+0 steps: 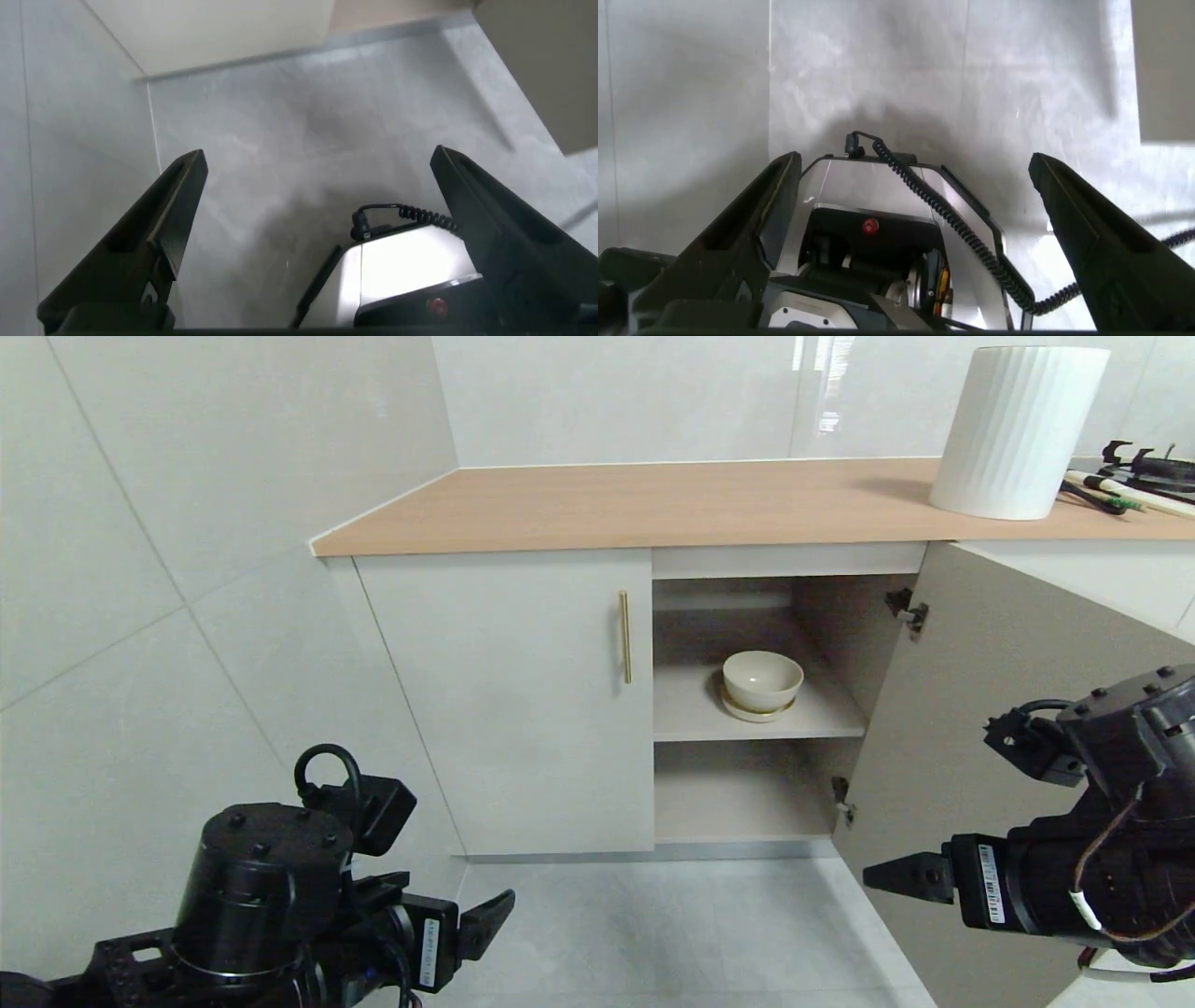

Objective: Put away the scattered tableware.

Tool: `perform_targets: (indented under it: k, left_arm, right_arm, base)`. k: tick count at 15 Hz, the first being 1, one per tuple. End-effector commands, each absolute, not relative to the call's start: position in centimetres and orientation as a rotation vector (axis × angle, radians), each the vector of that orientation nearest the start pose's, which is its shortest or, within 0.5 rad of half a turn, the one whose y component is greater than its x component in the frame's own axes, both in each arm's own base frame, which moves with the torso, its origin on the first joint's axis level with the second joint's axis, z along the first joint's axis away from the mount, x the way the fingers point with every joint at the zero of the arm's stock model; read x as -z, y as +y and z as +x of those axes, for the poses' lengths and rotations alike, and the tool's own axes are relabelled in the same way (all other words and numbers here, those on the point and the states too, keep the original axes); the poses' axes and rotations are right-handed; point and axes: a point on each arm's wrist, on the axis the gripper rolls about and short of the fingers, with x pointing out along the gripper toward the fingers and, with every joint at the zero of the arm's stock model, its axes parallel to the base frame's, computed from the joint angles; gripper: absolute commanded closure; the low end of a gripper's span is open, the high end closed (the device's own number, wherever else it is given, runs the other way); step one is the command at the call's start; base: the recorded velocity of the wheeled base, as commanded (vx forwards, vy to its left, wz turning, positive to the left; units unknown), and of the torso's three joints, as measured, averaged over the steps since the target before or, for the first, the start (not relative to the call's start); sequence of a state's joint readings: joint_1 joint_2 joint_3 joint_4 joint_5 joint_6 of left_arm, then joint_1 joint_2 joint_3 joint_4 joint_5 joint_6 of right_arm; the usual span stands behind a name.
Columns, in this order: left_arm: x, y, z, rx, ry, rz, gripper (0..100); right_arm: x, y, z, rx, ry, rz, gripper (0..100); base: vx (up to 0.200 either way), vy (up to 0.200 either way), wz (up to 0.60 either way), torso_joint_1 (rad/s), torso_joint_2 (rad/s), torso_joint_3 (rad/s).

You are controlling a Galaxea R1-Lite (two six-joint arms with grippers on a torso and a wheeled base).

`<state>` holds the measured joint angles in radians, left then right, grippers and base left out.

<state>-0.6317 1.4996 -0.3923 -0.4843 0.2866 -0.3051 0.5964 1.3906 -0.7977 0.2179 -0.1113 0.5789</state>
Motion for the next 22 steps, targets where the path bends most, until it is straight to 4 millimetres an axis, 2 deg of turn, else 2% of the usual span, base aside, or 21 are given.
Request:
perform_targets:
  k: [1, 12, 19, 22]
  left_arm:
    - [-11.7, -11.7, 17.1, 0.244, 0.604, -0.016, 0]
    - [-11.5, -11.6, 17.0, 0.243, 0.610, -0.006, 0]
    - [-11.5, -11.6, 16.9, 0.243, 0.612, -0.003, 0]
    - [-11.5, -11.6, 16.9, 0.242, 0.614, -0.003, 0]
  right_arm:
    - [-18.5, 11.3, 17.1, -0.217, 0.871, 0.256, 0]
    - [-19.4, 10.2, 15.6, -0.216, 0.834, 0.264, 0]
    - [-19.4, 9.8, 15.7, -0.195, 0.836, 0.265, 0]
    - [-19.3, 8.9, 16.0, -0.156, 0.855, 0.228, 0]
  base:
    - [-0.200, 0.000, 0.00, 0.007, 0.00, 0.002]
    - [0.000, 0.000, 0.00, 0.000, 0.00, 0.000]
    - [0.000, -0.200, 0.00, 0.000, 0.00, 0.002]
    - [0.000, -0.200, 0.00, 0.004, 0.00, 0.002]
